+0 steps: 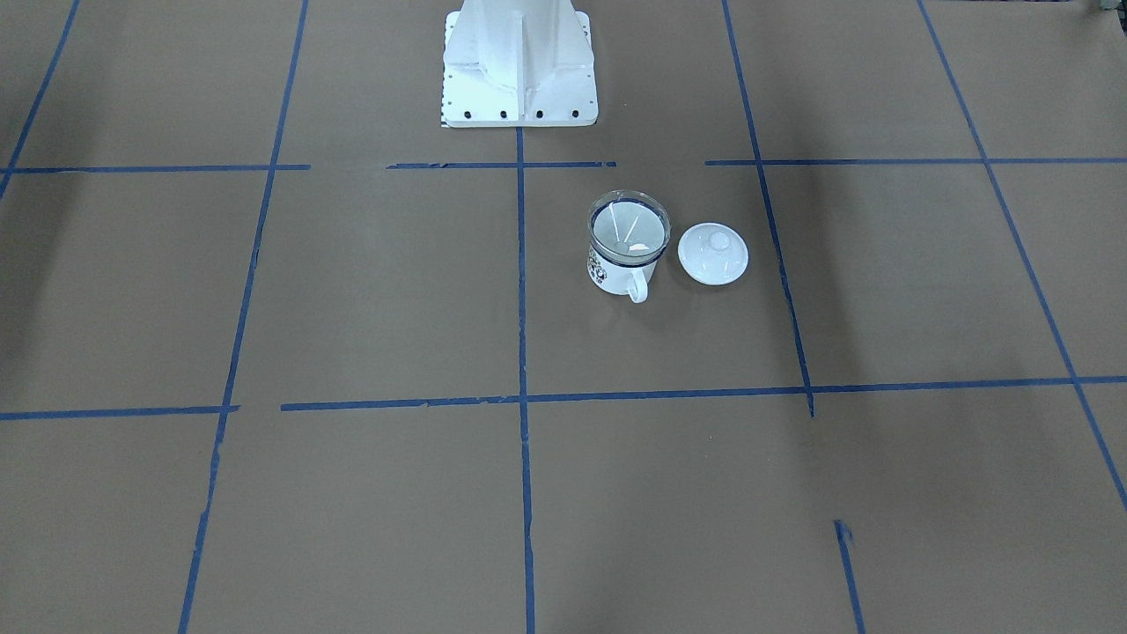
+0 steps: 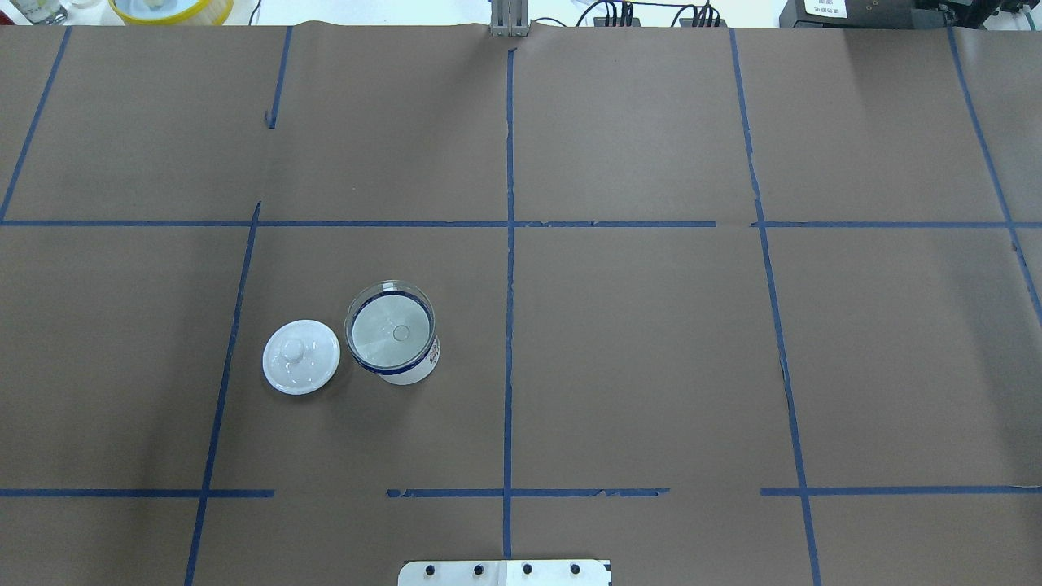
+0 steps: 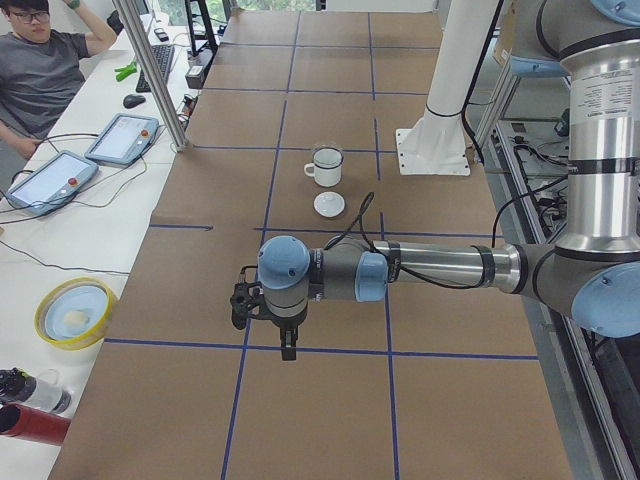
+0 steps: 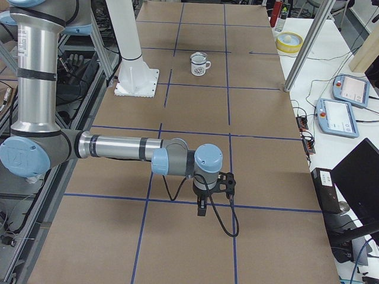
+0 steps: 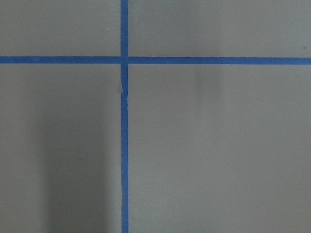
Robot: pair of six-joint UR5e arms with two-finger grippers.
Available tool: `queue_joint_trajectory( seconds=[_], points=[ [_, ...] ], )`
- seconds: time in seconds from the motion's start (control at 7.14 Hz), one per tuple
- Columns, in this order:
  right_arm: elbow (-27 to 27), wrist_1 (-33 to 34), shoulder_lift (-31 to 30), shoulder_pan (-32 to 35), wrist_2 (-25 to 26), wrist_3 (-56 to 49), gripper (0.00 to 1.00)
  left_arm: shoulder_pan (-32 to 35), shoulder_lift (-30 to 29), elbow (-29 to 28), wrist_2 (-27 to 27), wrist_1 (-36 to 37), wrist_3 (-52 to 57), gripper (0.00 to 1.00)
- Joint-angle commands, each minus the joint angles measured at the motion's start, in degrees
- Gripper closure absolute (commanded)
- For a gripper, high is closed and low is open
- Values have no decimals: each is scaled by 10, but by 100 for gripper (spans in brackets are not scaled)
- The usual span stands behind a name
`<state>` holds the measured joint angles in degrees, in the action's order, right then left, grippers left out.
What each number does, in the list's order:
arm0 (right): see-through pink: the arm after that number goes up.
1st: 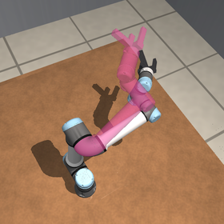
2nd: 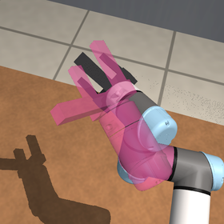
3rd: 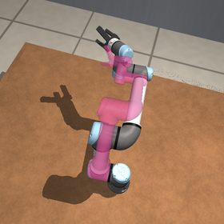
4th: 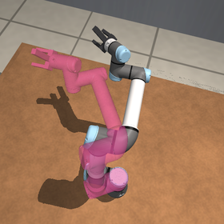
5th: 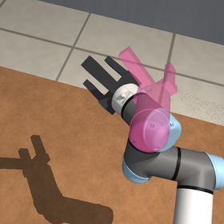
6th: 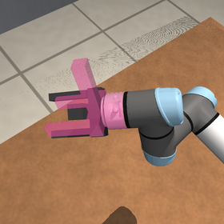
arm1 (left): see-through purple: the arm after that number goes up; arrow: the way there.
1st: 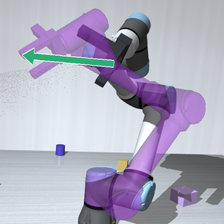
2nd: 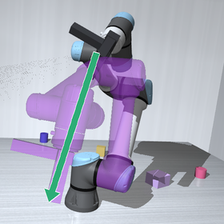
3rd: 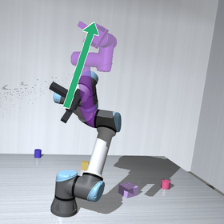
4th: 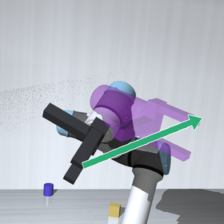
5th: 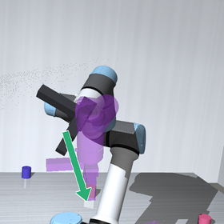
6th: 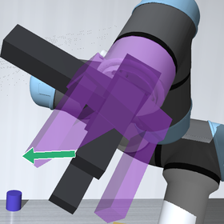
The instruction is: Place funnel on cup
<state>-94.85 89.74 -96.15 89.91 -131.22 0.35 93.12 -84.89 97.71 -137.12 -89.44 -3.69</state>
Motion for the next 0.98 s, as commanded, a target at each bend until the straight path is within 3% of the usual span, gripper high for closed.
queue_joint_trajectory(
  seconds=[0.0, 0.84],
  points=[
    [-1, 0, 0, 0, 0, 0, 0, 0, -1, 4, 0, -1, 0, 0],
    [-1, 0, 0, 0, 0, 0, 0, 0, 0, 16, 1, -1, 0, 0]
  ],
)
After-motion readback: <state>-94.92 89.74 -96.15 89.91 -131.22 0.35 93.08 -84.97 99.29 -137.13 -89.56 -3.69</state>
